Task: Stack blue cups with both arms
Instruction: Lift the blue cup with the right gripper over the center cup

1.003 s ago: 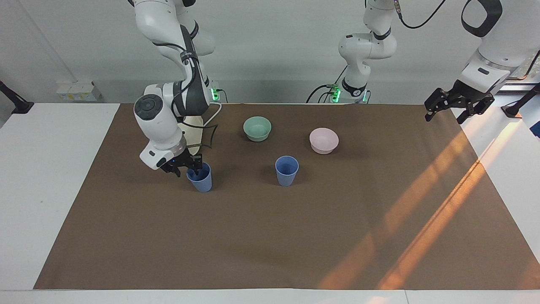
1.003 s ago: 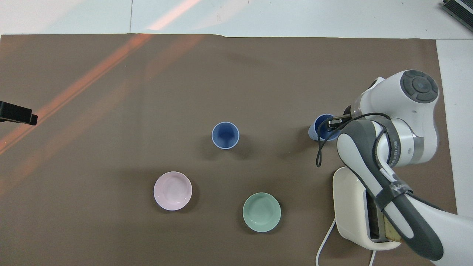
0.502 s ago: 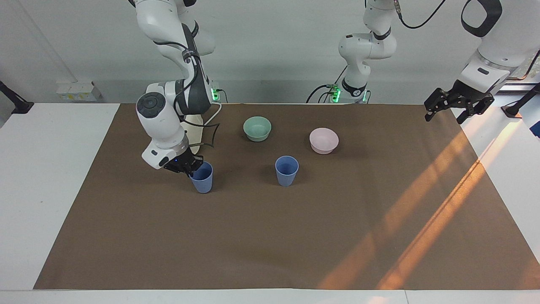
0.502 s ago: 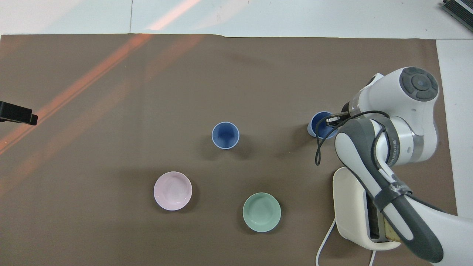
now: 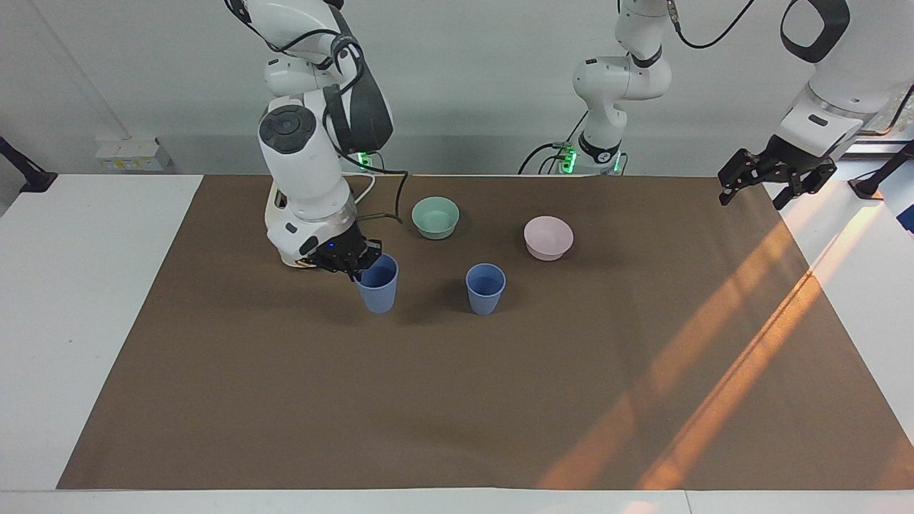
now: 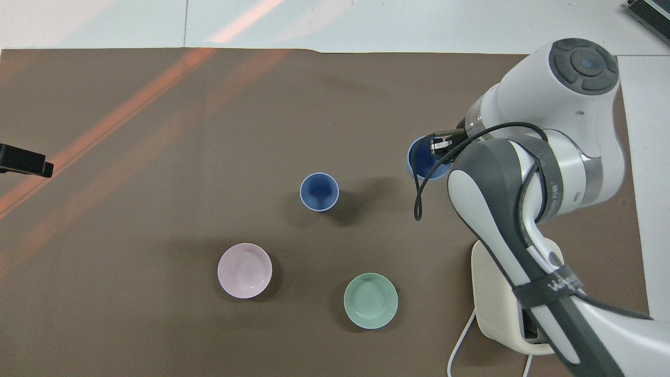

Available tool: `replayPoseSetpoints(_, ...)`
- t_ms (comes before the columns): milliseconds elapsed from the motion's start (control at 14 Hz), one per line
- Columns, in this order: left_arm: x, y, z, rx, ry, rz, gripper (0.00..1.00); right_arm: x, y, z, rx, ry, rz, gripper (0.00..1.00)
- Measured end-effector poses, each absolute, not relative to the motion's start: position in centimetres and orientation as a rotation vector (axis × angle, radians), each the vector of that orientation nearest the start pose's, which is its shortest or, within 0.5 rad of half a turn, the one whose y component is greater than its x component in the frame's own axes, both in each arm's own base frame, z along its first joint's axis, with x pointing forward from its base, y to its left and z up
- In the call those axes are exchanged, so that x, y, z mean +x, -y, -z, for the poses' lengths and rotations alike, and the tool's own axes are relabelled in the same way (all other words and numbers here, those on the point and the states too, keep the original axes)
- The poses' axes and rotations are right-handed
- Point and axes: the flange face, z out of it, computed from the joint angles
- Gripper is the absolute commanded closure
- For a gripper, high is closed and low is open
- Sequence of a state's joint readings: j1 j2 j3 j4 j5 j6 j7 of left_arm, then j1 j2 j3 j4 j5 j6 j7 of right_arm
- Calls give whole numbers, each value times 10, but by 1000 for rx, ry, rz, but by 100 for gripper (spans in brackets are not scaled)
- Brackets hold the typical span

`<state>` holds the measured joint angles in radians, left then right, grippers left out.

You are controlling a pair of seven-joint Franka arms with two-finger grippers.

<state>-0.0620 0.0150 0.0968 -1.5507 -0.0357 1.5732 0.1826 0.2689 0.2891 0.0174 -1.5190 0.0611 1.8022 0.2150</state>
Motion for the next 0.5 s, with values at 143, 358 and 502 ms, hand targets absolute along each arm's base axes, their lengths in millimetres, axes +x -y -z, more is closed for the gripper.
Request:
replayPoseSetpoints(143,559,-15,-626,-3166,-234,18,0,617,-236,-506,-3059,67,-14,100)
replayPoseSetpoints(358,559,-15,-626,-3166,-234,19,0,595,-306,-518,-3038,64,10,100)
replayPoseSetpoints(502,559,-15,-626,-3166,-234,19,0,582,-333,-524,-3028,78,19,100)
